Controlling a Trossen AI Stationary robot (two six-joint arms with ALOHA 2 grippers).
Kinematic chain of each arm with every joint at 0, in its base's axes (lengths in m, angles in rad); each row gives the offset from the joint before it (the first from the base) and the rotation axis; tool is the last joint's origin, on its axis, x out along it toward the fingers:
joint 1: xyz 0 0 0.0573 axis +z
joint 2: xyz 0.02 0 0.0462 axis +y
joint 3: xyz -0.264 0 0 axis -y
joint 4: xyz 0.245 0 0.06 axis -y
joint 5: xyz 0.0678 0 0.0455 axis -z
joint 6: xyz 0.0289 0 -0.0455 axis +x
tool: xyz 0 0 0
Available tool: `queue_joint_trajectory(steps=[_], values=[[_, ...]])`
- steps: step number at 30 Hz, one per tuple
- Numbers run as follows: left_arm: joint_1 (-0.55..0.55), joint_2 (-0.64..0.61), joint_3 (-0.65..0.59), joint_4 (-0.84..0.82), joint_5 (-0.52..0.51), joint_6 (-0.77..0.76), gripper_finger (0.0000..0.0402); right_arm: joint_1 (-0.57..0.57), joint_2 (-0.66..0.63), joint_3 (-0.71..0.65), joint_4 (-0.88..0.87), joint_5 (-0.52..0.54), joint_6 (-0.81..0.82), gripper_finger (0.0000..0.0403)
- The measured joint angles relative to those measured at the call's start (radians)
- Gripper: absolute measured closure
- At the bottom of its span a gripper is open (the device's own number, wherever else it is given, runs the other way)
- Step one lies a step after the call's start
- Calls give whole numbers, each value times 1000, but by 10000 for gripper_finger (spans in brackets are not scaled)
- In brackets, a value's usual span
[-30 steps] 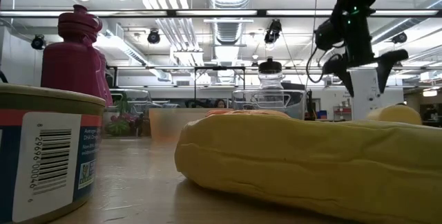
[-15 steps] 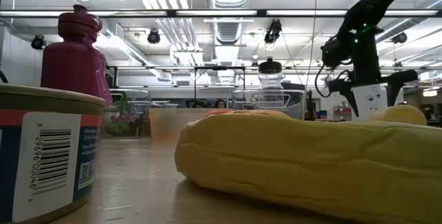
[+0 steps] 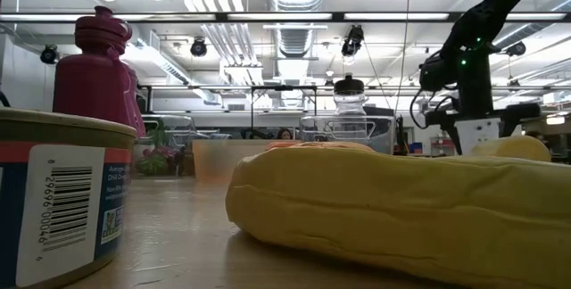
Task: Pick & Place Food Item
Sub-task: Put the yellow water bottle into the right transparent bin
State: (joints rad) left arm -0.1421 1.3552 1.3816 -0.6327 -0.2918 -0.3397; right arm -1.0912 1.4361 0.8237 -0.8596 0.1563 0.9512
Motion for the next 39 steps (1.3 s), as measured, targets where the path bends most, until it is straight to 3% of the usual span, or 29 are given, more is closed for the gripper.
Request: queue_joint_trajectory(steps=[14,26,39], values=[[0,0,0,0,0,0,76,0,0,-25,33,2,-122,117],[0,0,0,0,5,-1,87,0,0,-41,34,2,-143,203],[0,0,0,0,5,-1,73,0,0,-41,45,5,-151,202]])
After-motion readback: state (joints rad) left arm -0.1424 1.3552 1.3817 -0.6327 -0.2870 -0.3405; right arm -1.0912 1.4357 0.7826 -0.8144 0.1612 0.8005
